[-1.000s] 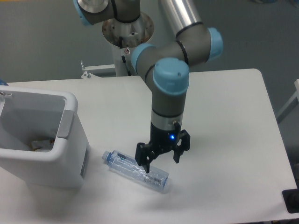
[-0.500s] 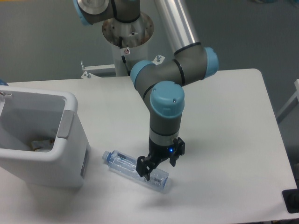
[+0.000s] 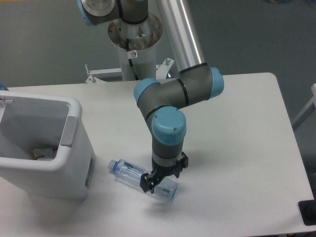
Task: Place the trash in the trash can
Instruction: 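Move the gripper over the clear water bottle, then rotate the gripper and close it around the bottle's base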
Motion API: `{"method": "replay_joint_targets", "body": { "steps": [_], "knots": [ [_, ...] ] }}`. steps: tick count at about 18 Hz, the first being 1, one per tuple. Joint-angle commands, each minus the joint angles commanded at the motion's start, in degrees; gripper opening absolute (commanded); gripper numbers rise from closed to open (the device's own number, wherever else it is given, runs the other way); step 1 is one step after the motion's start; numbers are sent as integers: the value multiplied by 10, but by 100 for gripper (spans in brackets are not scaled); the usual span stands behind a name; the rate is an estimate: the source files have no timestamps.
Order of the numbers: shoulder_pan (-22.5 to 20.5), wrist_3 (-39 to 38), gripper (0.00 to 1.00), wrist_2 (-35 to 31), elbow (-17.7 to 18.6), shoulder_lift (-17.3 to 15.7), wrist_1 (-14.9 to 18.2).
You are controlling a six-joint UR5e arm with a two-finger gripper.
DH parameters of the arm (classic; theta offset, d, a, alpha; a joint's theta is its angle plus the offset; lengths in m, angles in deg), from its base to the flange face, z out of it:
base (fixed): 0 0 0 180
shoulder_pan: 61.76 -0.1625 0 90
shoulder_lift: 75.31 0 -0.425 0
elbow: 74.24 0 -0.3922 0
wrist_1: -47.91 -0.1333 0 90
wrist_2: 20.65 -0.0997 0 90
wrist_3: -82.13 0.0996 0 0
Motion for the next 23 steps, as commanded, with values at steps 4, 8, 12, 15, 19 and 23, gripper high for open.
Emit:
{"method": "replay_joint_targets", "body": {
  "steps": [4,8,12,15,19,23],
  "knots": [
    [11,-26,100,-25,-20,29,2],
    [11,-39,100,-36,-30,42,2],
    [12,-39,97,-38,-31,49,1],
    [12,-40,78,-38,-34,52,0],
    [15,-40,53,-38,-40,56,0],
    [15,-39,51,-38,-55,61,0]
  ]
}}
